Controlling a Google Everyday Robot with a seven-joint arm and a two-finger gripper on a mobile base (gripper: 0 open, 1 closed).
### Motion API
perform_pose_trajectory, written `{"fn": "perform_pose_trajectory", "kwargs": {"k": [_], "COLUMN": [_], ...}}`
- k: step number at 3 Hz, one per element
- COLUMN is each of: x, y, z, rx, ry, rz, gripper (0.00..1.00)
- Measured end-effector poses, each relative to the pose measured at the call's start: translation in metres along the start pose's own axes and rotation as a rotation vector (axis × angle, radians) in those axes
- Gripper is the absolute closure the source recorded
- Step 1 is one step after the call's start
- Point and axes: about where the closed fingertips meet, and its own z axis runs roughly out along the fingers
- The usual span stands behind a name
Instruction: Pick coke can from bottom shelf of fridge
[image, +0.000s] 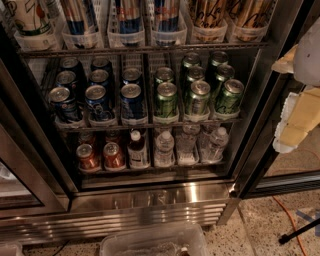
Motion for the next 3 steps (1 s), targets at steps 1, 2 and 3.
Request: {"fn": "perform_pose_trajectory", "kwargs": {"k": [1,2,3], "x": [0.0,-0.004,-0.02], "y": [0.0,0.0,0.003], "z": [0.0,-0.002,0.004], "rx": [0.0,0.006,-0.016], "ry": [0.0,-0.017,-0.083], "rz": [0.0,-0.001,0.006], "gripper": [0.0,0.0,0.0]}}
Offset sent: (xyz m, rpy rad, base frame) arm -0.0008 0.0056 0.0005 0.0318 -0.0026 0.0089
